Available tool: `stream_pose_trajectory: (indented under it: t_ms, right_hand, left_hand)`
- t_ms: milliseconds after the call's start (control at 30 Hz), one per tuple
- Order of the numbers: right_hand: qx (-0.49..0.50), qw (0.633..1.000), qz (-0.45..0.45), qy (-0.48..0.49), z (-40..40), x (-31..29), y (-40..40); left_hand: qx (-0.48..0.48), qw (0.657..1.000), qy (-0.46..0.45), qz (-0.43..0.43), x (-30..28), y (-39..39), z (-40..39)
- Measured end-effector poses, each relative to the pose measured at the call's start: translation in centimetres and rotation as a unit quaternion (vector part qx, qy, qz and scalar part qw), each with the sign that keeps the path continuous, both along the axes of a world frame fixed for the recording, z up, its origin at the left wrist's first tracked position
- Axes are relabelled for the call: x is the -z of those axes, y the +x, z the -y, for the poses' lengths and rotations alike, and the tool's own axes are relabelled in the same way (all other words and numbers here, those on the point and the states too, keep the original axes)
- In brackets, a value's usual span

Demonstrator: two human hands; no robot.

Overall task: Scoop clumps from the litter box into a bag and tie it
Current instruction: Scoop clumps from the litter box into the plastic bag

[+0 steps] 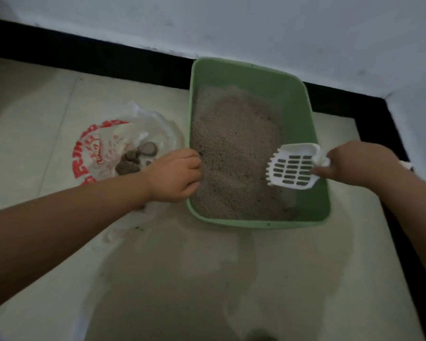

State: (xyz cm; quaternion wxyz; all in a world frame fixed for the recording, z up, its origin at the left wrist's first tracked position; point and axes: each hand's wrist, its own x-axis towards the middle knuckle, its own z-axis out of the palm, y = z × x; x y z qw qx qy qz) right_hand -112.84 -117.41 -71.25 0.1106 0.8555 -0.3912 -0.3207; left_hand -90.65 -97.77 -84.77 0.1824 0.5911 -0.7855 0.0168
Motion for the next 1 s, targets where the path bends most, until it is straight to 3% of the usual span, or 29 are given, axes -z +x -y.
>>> stream_pose_trajectory:
  t_ms: [100,200,400,567,700,833,1000]
  right_hand:
    - [-0.047,0.997,-0.069,-0.007,0.1,1.2,-0.2]
    - [-0.038,0.997,-0.056,0.024,-0.3,3.1,-0.7]
    - [0.108,0.982,0.091,0.127,-3.9,7.2,-0.7]
    - [0.097,0.966,0.178,0.161,-6.4,10.1,2.7]
    - [0.2,0.927,0.248,0.199,-6.5,12.0,6.1]
    - [0.287,0.871,0.362,0.168,-6.6,13.8,8.6]
    - [0.295,0.84,0.432,0.142,-6.2,14.0,9.3]
  left_hand:
    - [0.013,1.0,-0.026,-0.008,1.1,0.4,0.4]
    - [-0.002,0.998,-0.049,-0.03,1.8,0.5,0.4]
    - [-0.004,0.996,-0.088,-0.034,2.6,0.2,0.9]
    - [0.011,0.994,-0.094,-0.044,3.1,0.4,1.0]
    - [0.013,0.993,-0.106,-0.059,3.6,0.5,1.0]
    - [0.015,0.994,-0.099,-0.052,3.5,0.4,0.8]
    - [0.001,0.995,-0.09,-0.045,3.5,0.4,0.6]
